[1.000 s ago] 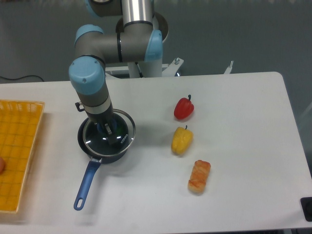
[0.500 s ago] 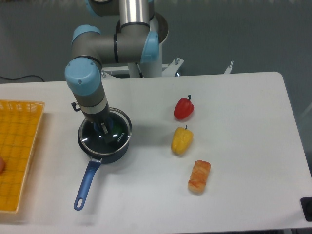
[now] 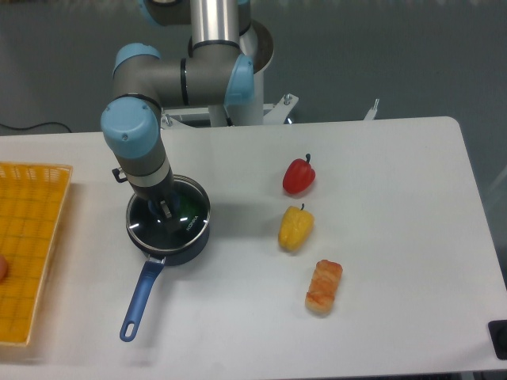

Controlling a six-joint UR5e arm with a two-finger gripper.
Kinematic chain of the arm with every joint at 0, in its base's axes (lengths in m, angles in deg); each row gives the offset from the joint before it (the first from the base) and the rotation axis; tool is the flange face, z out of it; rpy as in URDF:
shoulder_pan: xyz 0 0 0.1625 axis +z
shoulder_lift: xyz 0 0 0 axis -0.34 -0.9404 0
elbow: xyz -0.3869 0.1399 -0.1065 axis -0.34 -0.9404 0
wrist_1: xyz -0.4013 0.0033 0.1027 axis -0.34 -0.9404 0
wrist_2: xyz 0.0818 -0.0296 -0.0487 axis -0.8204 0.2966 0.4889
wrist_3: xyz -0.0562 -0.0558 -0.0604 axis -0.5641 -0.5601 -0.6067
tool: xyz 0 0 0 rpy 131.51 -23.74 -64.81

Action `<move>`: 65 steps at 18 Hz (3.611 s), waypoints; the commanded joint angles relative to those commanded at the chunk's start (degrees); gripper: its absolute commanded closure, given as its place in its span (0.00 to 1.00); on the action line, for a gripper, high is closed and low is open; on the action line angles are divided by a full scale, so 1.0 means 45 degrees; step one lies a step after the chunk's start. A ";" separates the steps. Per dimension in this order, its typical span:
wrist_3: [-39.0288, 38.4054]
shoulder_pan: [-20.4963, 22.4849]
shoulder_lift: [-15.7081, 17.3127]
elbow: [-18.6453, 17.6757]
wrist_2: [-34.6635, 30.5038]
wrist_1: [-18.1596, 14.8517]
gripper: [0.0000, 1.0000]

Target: Close the pot lid

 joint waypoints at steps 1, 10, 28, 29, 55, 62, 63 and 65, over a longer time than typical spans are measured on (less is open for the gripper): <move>-0.0019 0.0000 -0.0058 0.0000 0.0000 0.0000 0.40; -0.0175 -0.0156 -0.0215 0.0000 0.0019 0.0059 0.40; -0.0215 -0.0176 -0.0313 0.0000 0.0019 0.0079 0.24; -0.0215 -0.0176 -0.0313 0.0000 0.0000 0.0079 0.22; 0.0446 0.3258 0.1426 0.0488 -0.0820 -0.0351 0.00; 0.5952 0.6032 0.1231 0.0742 -0.0801 -0.0781 0.00; 0.6672 0.6344 0.1114 0.0820 -0.0782 -0.0762 0.00; 0.8138 0.6834 0.0841 0.0995 -0.0782 -0.0762 0.00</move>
